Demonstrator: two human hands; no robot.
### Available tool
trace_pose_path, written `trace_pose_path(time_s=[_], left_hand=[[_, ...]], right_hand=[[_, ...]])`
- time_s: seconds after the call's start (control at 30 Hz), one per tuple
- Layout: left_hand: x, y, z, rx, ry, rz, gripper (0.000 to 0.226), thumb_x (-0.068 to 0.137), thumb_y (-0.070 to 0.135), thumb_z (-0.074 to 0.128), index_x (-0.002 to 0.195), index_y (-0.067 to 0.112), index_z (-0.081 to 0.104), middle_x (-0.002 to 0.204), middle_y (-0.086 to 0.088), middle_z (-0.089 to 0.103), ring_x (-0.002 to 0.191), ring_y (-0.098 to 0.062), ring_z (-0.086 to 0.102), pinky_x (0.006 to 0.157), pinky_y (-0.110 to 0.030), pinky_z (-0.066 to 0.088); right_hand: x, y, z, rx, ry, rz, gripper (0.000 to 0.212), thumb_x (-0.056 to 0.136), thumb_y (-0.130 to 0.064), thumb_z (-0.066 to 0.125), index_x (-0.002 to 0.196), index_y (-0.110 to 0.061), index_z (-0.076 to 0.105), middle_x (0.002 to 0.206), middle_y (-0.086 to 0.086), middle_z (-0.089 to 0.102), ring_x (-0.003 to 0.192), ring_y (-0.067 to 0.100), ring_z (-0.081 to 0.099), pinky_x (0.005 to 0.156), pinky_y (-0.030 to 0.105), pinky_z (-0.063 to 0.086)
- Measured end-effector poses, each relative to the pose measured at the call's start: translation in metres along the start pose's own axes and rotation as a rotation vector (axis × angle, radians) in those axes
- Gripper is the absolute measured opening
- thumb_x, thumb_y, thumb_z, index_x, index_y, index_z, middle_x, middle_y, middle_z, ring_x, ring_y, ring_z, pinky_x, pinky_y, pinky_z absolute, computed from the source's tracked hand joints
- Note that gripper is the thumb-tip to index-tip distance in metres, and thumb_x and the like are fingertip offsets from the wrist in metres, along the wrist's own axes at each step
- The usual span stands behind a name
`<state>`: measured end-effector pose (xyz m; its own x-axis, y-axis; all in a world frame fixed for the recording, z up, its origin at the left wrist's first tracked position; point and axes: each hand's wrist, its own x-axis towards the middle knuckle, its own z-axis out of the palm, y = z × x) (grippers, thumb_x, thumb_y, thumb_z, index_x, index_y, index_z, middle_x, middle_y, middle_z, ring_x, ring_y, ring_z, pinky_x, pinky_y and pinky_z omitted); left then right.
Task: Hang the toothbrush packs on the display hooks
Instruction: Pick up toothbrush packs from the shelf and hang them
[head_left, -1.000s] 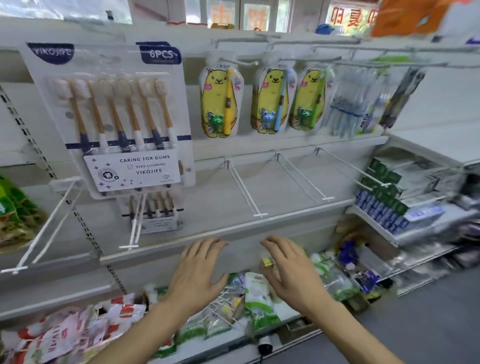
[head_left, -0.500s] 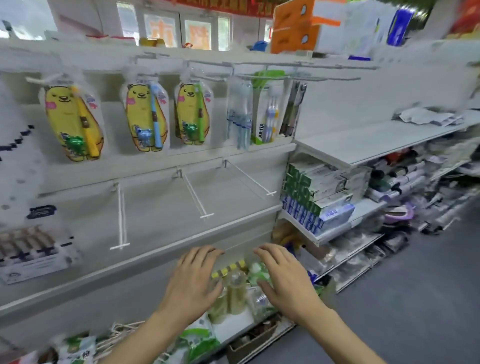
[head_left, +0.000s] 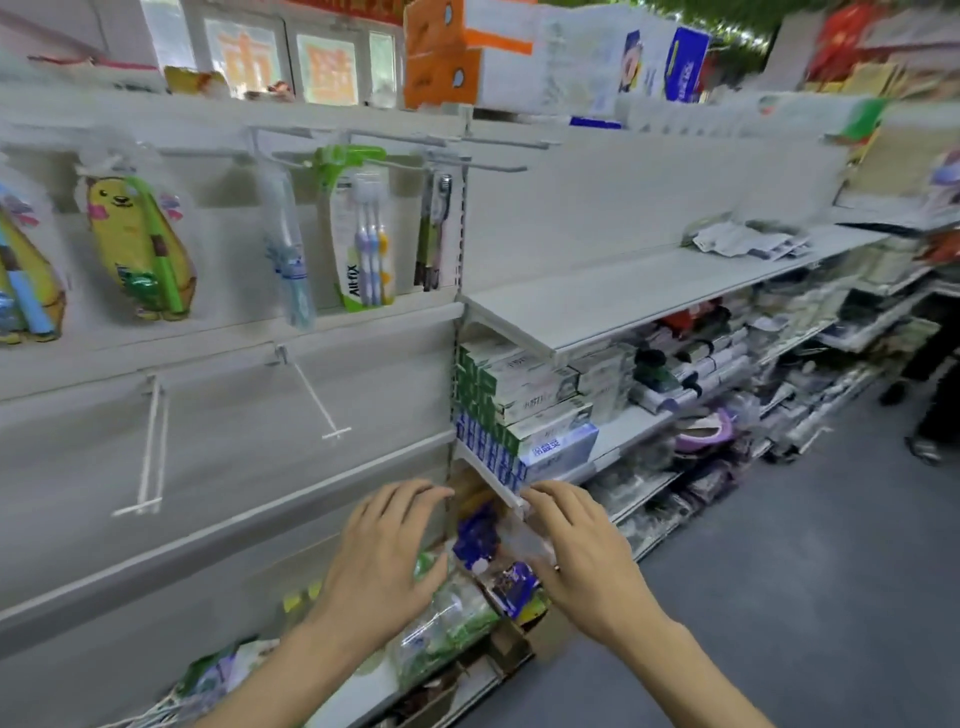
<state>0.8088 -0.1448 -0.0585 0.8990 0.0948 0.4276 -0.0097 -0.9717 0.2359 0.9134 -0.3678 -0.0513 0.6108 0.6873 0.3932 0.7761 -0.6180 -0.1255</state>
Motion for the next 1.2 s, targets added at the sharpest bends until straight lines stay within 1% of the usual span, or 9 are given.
trace_pose_path(time_s=[0.1, 0.2, 0.33, 0.43, 0.6, 0.77, 0.87, 1.0, 1.2], left_hand=[[0.043, 0.021, 0.015, 0.009, -0.015, 0.035, 0.060, 0.079, 0.045, 0.065, 0.135, 0.034, 0.046, 0.131, 0.014, 0.051, 0.121, -0.006, 0.047, 0.105, -0.028, 0.035], [0.088, 0.038, 0.036, 0.017, -0.045, 0.068, 0.061, 0.081, 0.048, 0.061, 0.137, 0.035, 0.044, 0.135, 0.014, 0.049, 0.126, -0.008, 0.046, 0.109, -0.032, 0.039], [0.149, 0.062, 0.069, 0.028, -0.033, 0.110, 0.057, 0.082, 0.050, 0.057, 0.136, 0.034, 0.046, 0.134, 0.015, 0.050, 0.125, -0.008, 0.047, 0.107, -0.027, 0.032], [0.196, 0.077, 0.095, 0.011, -0.033, 0.158, 0.057, 0.081, 0.047, 0.061, 0.135, 0.032, 0.047, 0.131, 0.014, 0.052, 0.122, -0.009, 0.049, 0.108, -0.026, 0.032], [0.287, 0.113, 0.124, -0.046, 0.056, 0.267, 0.051, 0.082, 0.039, 0.062, 0.130, 0.025, 0.056, 0.127, 0.009, 0.055, 0.118, -0.013, 0.051, 0.105, -0.024, 0.030], [0.372, 0.145, 0.144, -0.062, 0.150, 0.347, 0.047, 0.082, 0.035, 0.063, 0.127, 0.021, 0.059, 0.125, 0.005, 0.057, 0.116, -0.019, 0.052, 0.104, -0.030, 0.037], [0.412, 0.157, 0.156, -0.051, 0.158, 0.331, 0.047, 0.082, 0.033, 0.062, 0.128, 0.021, 0.059, 0.125, 0.004, 0.057, 0.115, -0.020, 0.052, 0.104, -0.033, 0.039], [0.461, 0.170, 0.176, -0.008, 0.154, 0.296, 0.047, 0.081, 0.032, 0.059, 0.127, 0.023, 0.058, 0.124, 0.004, 0.058, 0.113, -0.021, 0.053, 0.102, -0.032, 0.038], [0.532, 0.195, 0.222, 0.039, 0.128, 0.167, 0.045, 0.089, 0.044, 0.054, 0.132, 0.029, 0.054, 0.128, 0.008, 0.056, 0.119, -0.018, 0.051, 0.103, -0.033, 0.039]], right_hand=[[0.005, 0.040, -0.011, -0.005, 0.054, 0.053, 0.060, 0.080, -0.036, 0.073, 0.134, -0.020, 0.051, 0.131, -0.003, 0.054, 0.122, 0.017, 0.049, 0.104, 0.030, 0.046], [0.011, 0.080, -0.016, 0.001, 0.090, 0.108, 0.060, 0.082, -0.035, 0.074, 0.135, -0.020, 0.051, 0.133, -0.004, 0.053, 0.123, 0.016, 0.048, 0.103, 0.031, 0.046], [0.029, 0.142, -0.017, -0.004, 0.060, 0.171, 0.063, 0.090, -0.039, 0.067, 0.146, -0.025, 0.042, 0.144, -0.009, 0.043, 0.134, 0.013, 0.040, 0.113, 0.029, 0.038], [0.050, 0.193, -0.018, -0.028, 0.055, 0.191, 0.063, 0.090, -0.038, 0.066, 0.146, -0.025, 0.041, 0.146, -0.009, 0.042, 0.135, 0.013, 0.038, 0.113, 0.028, 0.035], [0.093, 0.277, -0.028, -0.082, 0.097, 0.210, 0.061, 0.084, -0.034, 0.074, 0.138, -0.021, 0.049, 0.137, -0.005, 0.051, 0.126, 0.014, 0.045, 0.106, 0.030, 0.042], [0.132, 0.351, -0.038, -0.092, 0.114, 0.217, 0.060, 0.088, -0.034, 0.071, 0.142, -0.021, 0.046, 0.142, -0.007, 0.047, 0.131, 0.013, 0.041, 0.111, 0.027, 0.034], [0.153, 0.389, -0.041, -0.089, 0.116, 0.212, 0.060, 0.090, -0.035, 0.069, 0.143, -0.022, 0.045, 0.143, -0.007, 0.046, 0.133, 0.012, 0.039, 0.112, 0.026, 0.032], [0.179, 0.448, -0.044, -0.053, 0.135, 0.202, 0.058, 0.092, -0.035, 0.066, 0.145, -0.021, 0.044, 0.145, -0.007, 0.045, 0.134, 0.014, 0.041, 0.113, 0.031, 0.036], [0.222, 0.556, -0.046, -0.033, 0.161, 0.124, 0.057, 0.094, -0.036, 0.064, 0.144, -0.018, 0.046, 0.145, -0.002, 0.048, 0.136, 0.019, 0.042, 0.112, 0.037, 0.040]])
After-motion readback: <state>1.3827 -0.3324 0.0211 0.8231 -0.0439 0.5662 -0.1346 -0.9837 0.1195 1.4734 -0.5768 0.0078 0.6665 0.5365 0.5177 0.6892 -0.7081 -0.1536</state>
